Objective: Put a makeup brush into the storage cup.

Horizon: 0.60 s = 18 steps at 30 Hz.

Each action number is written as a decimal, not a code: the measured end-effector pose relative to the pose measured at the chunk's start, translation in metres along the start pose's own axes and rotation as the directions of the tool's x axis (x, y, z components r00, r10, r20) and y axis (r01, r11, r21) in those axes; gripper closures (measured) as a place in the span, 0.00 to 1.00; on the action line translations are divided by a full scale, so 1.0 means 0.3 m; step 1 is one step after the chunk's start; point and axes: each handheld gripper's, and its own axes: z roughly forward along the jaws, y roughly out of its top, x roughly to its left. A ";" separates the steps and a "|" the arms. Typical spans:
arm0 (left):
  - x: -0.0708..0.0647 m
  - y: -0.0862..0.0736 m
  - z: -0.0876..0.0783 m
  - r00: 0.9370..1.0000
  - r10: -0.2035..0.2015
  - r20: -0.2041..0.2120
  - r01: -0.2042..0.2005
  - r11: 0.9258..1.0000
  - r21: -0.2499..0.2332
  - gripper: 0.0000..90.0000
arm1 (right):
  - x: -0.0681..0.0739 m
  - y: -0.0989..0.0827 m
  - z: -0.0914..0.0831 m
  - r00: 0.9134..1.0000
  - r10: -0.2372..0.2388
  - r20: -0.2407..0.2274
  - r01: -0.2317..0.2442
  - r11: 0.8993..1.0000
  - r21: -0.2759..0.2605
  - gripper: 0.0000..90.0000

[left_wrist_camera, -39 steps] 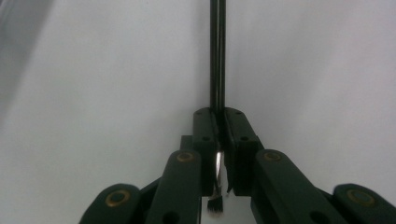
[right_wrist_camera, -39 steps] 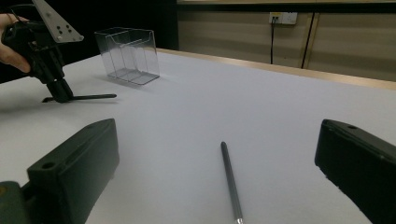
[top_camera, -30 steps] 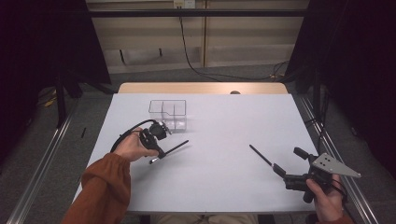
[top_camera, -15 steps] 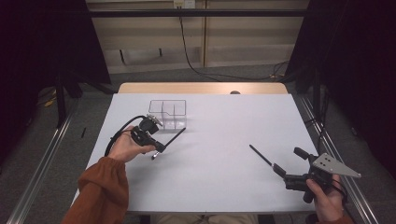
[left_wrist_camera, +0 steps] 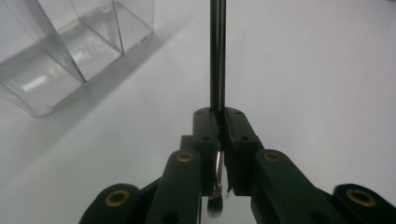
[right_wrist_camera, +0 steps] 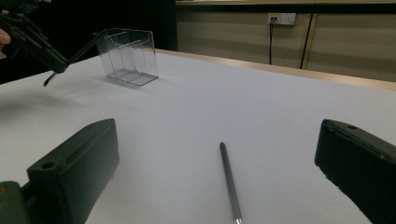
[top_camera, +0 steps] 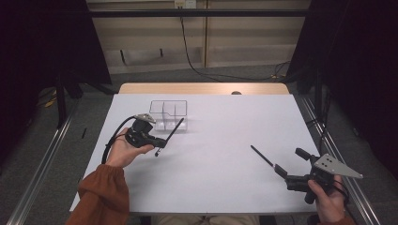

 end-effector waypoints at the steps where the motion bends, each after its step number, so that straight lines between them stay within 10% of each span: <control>1: 0.000 -0.002 -0.003 1.000 0.000 -0.002 0.000 1.000 -0.013 0.94 | 0.000 0.000 0.000 1.000 0.002 0.000 -0.002 1.000 0.000 0.00; 18: -0.007 -0.033 -0.032 0.999 -0.027 -0.030 0.019 0.973 -0.231 0.94 | -0.001 -0.001 -0.004 1.000 0.004 0.006 -0.004 1.000 -0.003 0.00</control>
